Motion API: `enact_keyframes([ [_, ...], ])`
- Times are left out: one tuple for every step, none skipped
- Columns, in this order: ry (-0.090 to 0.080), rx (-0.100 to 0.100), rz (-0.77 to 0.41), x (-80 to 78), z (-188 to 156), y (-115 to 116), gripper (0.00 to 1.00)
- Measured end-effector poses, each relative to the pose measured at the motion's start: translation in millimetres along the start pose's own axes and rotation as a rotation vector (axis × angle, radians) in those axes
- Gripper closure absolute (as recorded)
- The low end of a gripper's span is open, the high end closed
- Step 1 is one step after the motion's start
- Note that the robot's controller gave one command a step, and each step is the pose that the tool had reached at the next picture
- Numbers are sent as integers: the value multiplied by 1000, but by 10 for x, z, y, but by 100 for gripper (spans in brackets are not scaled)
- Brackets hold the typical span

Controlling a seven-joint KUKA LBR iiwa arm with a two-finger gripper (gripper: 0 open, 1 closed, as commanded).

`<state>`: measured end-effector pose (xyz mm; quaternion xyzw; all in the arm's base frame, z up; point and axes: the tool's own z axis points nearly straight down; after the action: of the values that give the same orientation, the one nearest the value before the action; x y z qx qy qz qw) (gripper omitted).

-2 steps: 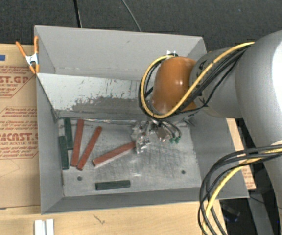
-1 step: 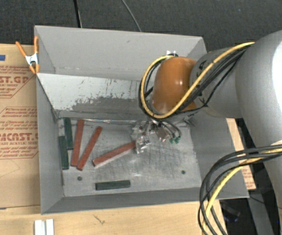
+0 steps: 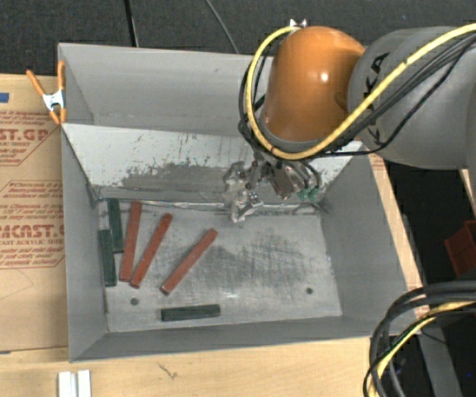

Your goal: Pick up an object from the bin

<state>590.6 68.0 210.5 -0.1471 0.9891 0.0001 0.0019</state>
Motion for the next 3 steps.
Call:
enact_keyframes([
  [1,0,0,1,2,0,100],
  [2,-1,15,43,645,5,0],
  [2,-1,15,43,645,5,0],
])
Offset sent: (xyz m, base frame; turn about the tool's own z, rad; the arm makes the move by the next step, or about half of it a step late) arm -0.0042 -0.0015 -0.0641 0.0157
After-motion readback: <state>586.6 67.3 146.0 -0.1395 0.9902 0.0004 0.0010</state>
